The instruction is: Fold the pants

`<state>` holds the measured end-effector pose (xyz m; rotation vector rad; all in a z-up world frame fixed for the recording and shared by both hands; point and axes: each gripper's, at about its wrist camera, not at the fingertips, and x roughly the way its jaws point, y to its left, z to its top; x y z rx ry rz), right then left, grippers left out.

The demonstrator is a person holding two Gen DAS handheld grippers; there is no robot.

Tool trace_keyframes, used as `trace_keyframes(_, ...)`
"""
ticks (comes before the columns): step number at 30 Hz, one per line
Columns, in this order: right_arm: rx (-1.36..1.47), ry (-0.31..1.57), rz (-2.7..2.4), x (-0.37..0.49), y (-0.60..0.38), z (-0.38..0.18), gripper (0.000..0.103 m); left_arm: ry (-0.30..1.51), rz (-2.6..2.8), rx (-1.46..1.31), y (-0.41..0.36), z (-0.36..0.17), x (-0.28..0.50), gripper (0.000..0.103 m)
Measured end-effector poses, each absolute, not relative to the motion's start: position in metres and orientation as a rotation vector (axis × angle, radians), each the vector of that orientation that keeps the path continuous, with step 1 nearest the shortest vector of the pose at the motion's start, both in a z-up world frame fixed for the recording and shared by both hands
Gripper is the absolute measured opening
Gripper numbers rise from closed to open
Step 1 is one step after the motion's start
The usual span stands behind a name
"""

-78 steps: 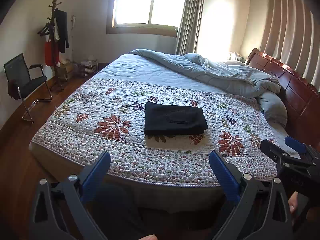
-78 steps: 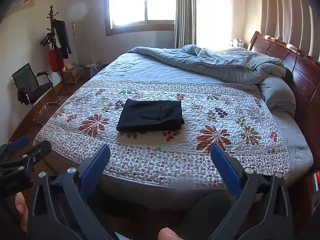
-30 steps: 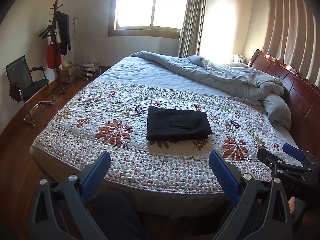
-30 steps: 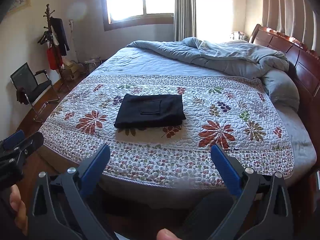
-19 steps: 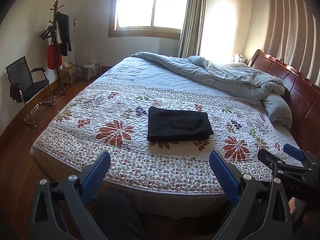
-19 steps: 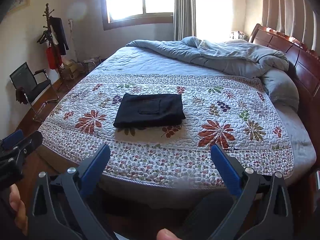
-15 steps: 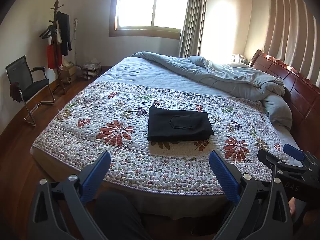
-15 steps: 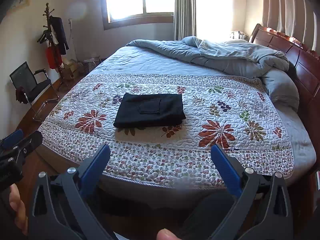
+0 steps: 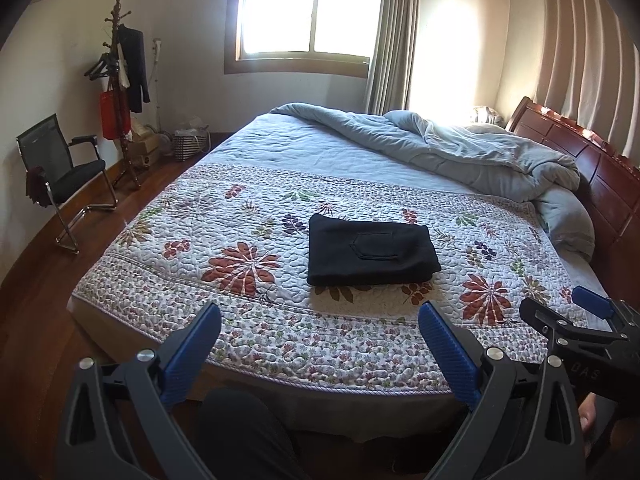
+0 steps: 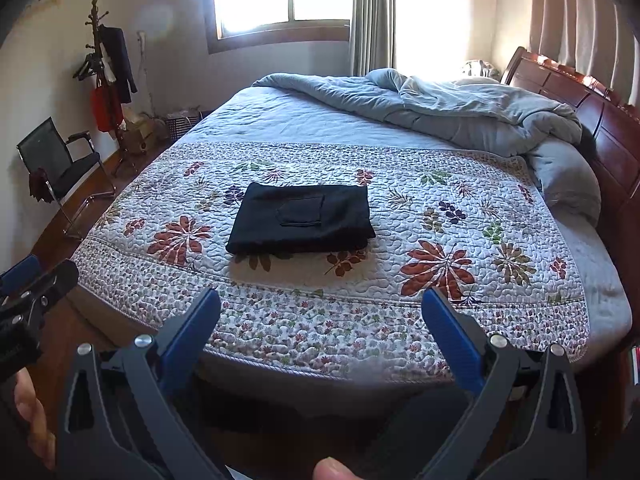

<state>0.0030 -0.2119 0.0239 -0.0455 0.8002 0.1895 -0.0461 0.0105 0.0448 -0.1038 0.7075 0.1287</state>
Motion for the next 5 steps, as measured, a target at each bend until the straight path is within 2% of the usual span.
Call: trace_keyframes(5, -0.049, 0.802, 0.192, 0.0056, -0.2096, 0.0241, 0.1, 0.714, 0.129, -0.115, 0.015, 0.0445, -0.0433, 0.099)
